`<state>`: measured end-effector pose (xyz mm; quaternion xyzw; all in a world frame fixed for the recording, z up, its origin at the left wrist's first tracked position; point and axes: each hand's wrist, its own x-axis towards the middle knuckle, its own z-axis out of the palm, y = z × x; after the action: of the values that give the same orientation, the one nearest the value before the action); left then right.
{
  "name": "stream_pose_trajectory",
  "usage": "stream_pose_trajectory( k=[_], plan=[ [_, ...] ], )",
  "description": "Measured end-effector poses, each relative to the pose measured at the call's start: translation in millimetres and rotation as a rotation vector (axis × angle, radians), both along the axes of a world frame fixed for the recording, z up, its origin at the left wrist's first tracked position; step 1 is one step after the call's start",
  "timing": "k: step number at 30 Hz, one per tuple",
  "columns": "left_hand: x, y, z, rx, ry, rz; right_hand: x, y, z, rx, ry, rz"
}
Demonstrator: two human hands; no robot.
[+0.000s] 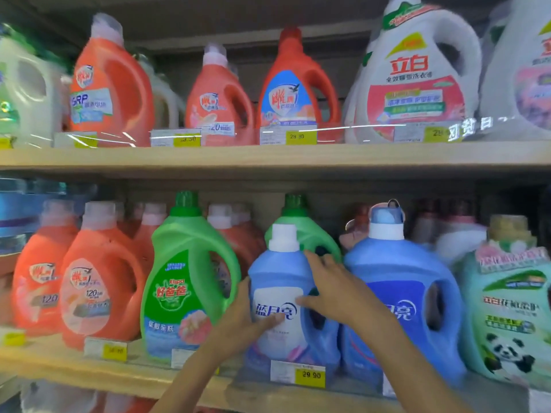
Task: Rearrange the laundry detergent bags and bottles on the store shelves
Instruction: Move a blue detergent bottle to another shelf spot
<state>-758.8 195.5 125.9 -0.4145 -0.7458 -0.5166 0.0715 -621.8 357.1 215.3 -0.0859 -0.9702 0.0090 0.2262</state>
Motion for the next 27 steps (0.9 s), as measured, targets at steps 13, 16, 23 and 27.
stream_pose_trajectory(
  k=[13, 16, 23, 27],
  plan=[
    [-4.1, 3.7, -4.1, 0.041, -0.106, -0.068, -36.1, 39.0, -1.2, -0.328, -0.081, 0.268],
    [-5.6, 2.9, -6.3, 0.059, -0.137, -0.103, -38.9, 44.0, -3.0, -0.385, -0.067, 0.307],
    [-3.6, 4.3, -10.7, 0.122, -0.196, -0.115, -35.5, 40.1, -5.6, -0.414, 0.004, 0.333],
    [0.4, 2.7, -5.6, 0.162, -0.214, -0.11, -24.5, 34.4, -4.3, -0.438, 0.062, 0.326]
  ],
)
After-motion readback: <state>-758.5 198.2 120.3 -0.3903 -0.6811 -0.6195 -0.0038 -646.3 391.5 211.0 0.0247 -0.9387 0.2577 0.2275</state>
